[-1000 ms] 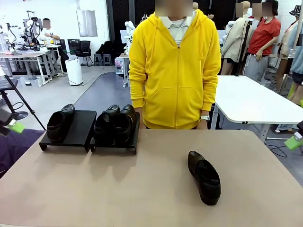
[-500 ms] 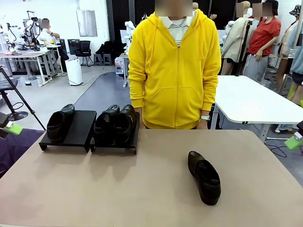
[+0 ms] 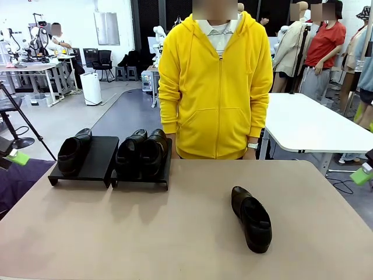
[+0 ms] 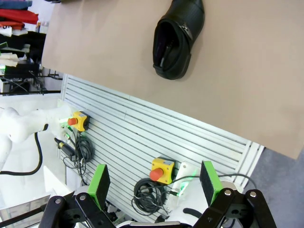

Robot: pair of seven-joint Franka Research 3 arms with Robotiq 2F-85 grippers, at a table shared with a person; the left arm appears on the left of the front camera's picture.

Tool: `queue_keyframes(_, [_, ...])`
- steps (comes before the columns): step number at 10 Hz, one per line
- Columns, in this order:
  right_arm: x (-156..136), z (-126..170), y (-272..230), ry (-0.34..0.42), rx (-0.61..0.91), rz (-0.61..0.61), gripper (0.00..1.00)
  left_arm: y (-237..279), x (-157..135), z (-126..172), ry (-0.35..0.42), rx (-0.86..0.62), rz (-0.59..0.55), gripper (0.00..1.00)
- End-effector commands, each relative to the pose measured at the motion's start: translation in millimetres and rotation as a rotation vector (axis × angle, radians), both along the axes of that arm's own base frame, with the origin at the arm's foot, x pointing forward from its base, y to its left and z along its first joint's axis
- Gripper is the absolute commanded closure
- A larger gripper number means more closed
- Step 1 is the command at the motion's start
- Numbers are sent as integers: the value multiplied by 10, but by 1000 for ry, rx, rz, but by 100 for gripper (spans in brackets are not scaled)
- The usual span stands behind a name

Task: Organize the shoes by placing them on the stand.
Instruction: Pick up one Shoe and place it in the middle of the table.

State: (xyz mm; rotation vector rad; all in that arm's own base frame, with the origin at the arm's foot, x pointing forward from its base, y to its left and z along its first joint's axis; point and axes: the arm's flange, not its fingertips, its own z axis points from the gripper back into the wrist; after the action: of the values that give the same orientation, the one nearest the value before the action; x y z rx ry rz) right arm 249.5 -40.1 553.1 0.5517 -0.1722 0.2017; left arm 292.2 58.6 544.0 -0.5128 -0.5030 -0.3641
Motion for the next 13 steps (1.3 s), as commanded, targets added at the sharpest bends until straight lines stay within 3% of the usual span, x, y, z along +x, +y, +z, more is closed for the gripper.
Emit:
queue_keyframes(1, [0, 58, 21, 3, 20, -2, 0, 16, -10, 9, 8, 4, 7, 0])
queue_keyframes(3, [0, 0, 0, 0, 0, 0, 0, 16, -10, 9, 8, 4, 7, 0])
queue_keyframes(4, [168, 7, 569, 42, -249, -17, 0, 16, -10, 9, 8, 4, 7, 0])
queue_keyframes(5, [422, -22, 1036, 19, -359, -10, 0, 16, -10, 9, 8, 4, 7, 0])
queue_keyframes(7, [914, -307, 1853, 15, -492, 63, 0, 16, -10, 9, 8, 4, 7, 0])
queue_keyframes(8, [1080, -491, 2072, -4, -546, -25, 0, 16, -10, 9, 8, 4, 7, 0])
queue_keyframes(10, [1223, -825, 2510, -31, -548, -54, 0, 16, -10, 9, 8, 4, 7, 0])
queue_keyframes(11, [1256, -796, 2516, -30, -549, -115, 0, 16, -10, 9, 8, 4, 7, 0])
queue_keyframes(12, [1071, -839, 2485, -26, -528, 20, 0, 16, -10, 9, 8, 4, 7, 0])
queue_keyframes(13, [1071, -839, 2485, -26, -528, 20, 0, 16, -10, 9, 8, 4, 7, 0])
